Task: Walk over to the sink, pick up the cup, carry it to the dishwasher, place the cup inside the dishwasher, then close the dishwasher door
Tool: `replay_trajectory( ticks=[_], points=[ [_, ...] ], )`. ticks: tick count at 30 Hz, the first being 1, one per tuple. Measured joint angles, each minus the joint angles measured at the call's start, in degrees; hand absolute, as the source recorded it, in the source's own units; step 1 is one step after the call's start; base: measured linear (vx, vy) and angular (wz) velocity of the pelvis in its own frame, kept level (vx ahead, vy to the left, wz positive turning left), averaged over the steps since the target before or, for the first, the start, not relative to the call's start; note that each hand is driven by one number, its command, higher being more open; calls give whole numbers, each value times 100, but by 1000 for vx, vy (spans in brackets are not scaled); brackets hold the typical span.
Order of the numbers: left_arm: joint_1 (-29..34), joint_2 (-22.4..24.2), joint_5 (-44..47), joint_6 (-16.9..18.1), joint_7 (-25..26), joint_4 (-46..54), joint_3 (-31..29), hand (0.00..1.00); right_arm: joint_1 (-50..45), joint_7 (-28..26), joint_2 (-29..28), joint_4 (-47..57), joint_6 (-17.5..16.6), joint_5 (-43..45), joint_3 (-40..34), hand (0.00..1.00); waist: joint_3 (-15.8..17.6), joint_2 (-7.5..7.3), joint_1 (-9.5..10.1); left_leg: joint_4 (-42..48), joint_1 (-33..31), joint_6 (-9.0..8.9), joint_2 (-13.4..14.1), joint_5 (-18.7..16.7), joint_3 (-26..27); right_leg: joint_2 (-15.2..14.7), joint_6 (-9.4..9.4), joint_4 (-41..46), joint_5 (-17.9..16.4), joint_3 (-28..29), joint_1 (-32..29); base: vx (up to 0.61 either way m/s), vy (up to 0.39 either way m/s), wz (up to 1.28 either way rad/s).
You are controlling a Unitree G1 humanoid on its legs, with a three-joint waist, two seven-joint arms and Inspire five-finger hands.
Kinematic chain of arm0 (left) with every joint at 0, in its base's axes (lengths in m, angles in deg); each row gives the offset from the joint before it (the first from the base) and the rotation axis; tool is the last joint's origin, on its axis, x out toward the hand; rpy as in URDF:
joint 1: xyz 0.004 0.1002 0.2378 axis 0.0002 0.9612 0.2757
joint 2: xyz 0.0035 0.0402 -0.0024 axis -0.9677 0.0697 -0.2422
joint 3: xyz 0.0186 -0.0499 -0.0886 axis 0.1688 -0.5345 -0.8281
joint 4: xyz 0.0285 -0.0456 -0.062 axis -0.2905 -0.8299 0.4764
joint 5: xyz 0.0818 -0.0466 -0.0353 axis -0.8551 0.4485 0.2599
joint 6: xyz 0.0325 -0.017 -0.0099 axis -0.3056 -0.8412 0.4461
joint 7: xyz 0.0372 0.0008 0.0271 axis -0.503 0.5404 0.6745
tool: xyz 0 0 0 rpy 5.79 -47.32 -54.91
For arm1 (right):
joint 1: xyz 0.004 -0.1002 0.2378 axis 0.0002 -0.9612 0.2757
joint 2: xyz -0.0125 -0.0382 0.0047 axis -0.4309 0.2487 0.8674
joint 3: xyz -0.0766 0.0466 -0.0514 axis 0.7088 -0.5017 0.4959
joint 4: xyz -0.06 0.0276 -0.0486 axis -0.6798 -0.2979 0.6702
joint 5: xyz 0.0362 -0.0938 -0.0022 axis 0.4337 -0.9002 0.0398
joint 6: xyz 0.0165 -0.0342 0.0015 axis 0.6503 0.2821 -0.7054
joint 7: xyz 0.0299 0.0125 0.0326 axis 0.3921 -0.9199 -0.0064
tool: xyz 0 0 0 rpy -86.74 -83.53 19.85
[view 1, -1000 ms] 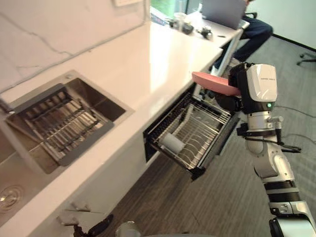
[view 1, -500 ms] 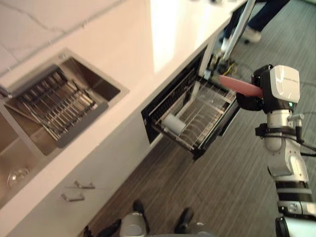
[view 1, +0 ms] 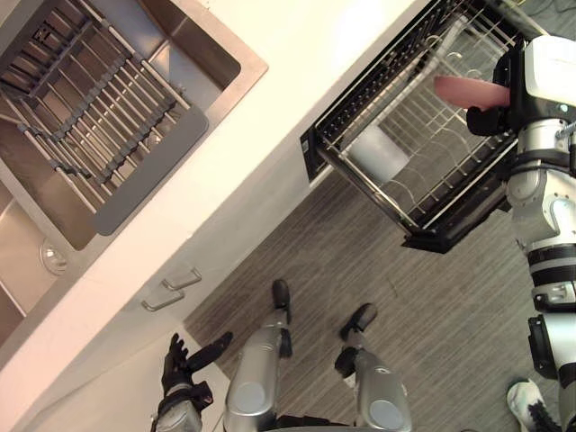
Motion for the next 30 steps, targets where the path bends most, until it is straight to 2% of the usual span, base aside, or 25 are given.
replay_trajectory(
  ticks=[1,4,7,8,9,10,11,13,18,20,24,26,30],
  points=[
    [-87,-18,36,-2,-3,-7,74,100,85,45,72,-120,4,-2,117,0,35,71,13,5,-25,24,-12,-15,-51,-27,0,49,0,2,-21,78,136,9],
    [-212,-86,151,0,-4,-24,212,100,240,96,78,-432,181,-20,251,0,77,154,64,92,-85,64,-37,-42,-80,-88,-1,151,0,34,-62,64,97,10],
    [-303,-189,264,7,-8,-15,268,100,342,151,77,-594,402,-23,365,0,85,157,86,806,-464,135,-75,-169,-155,-208,-4,194,5,85,-62,73,90,17],
    [-344,-203,322,18,-11,-41,268,100,425,182,71,-601,501,-32,401,100,132,161,81,1100,-851,82,-134,-475,-182,-269,-5,246,7,157,-60,43,91,12],
    [-338,-182,325,14,-12,-79,271,100,492,205,80,-619,543,-40,448,100,120,210,63,401,-737,76,-220,-417,-332,-257,-3,246,6,176,-69,13,123,-24],
    [-296,-115,338,-1,-14,-106,325,100,590,212,154,-694,553,-69,472,100,123,492,145,-612,-503,206,-59,807,-411,-69,85,327,-57,248,-41,6,166,-27],
    [-338,-149,394,-11,-8,-118,386,100,660,241,218,-844,541,-64,467,100,145,462,152,-759,-425,225,-178,880,-429,-209,153,415,-101,239,-85,60,196,-19],
    [-354,-169,422,18,-14,11,499,100,733,231,244,-1152,590,-46,446,100,152,456,192,-758,-395,227,-292,879,-494,-338,177,443,-118,233,-53,131,147,19],
    [-368,-180,421,71,-20,11,594,100,740,-64,229,-1205,209,502,500,100,153,454,258,-745,-246,257,-277,856,-528,-334,185,469,-124,245,84,41,24,-2],
    [-350,-154,402,63,-27,-2,722,100,625,-368,226,-1161,75,1216,424,100,154,452,202,-764,-85,254,-239,855,-527,-321,223,552,-152,251,188,-15,9,-11],
    [-325,-119,305,109,-79,-3,709,100,211,-614,210,-766,-148,1765,150,100,155,433,44,-978,141,204,-241,893,-524,-317,324,554,-244,258,305,-22,14,-5],
    [-325,-120,299,129,-87,-3,688,100,-24,-665,106,-686,-309,1979,-4,100,138,388,1,-1005,210,186,-248,923,-508,-307,346,553,-261,269,347,-51,23,-7],
    [-318,-143,77,126,-97,-69,568,100,-639,-690,-395,-595,-581,2903,-590,100,42,176,-86,-1016,416,148,-242,972,-520,-296,383,549,-362,259,576,-59,15,2]
  ],
)
